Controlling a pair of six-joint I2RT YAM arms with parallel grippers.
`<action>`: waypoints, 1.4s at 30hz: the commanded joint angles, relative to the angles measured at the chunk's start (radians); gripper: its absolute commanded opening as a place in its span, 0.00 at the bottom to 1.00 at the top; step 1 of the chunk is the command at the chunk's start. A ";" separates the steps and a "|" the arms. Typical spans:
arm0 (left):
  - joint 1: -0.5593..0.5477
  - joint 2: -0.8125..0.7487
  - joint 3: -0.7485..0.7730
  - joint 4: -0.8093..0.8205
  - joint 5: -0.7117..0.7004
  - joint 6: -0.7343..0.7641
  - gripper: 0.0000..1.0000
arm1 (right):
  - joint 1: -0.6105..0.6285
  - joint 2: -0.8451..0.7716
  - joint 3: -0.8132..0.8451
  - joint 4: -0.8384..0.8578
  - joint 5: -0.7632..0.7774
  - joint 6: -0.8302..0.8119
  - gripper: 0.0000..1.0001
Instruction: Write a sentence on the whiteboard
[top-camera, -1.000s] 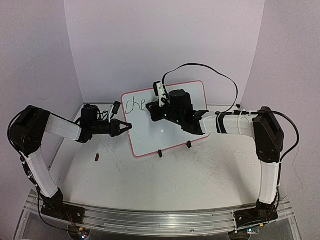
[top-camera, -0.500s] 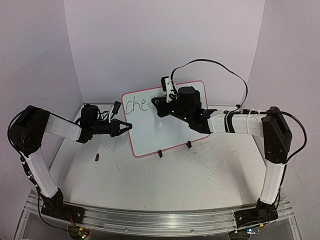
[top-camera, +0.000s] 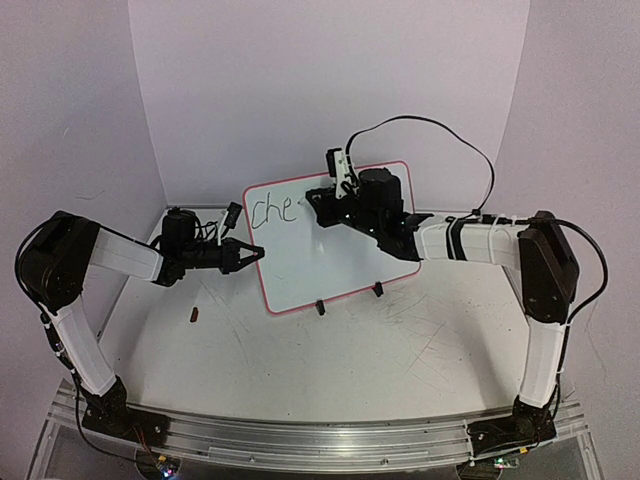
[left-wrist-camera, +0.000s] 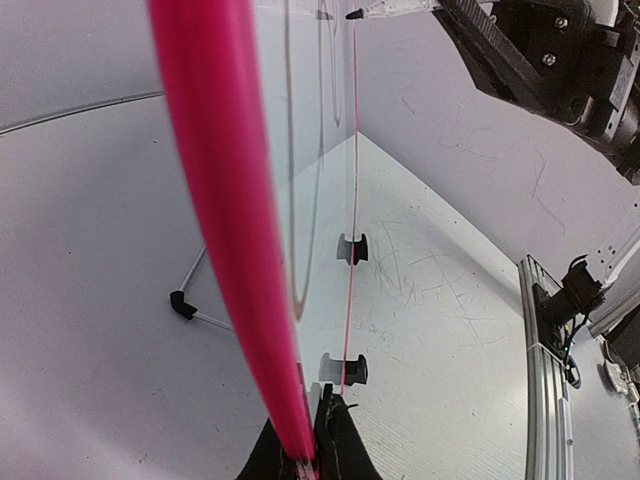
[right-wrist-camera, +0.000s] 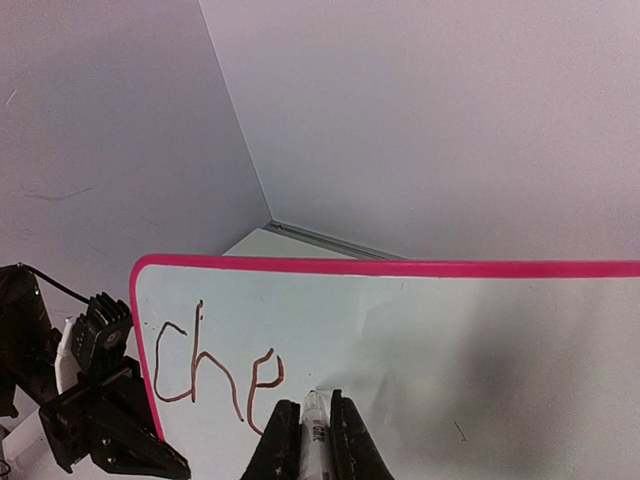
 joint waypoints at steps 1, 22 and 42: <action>0.001 -0.019 0.034 -0.002 -0.097 0.090 0.00 | 0.003 0.016 0.036 0.010 -0.008 0.014 0.00; 0.001 -0.012 0.041 -0.004 -0.090 0.090 0.00 | -0.014 -0.010 0.021 0.023 0.143 -0.008 0.00; 0.001 -0.013 0.041 -0.006 -0.091 0.095 0.00 | -0.003 0.056 0.116 -0.007 0.077 0.003 0.00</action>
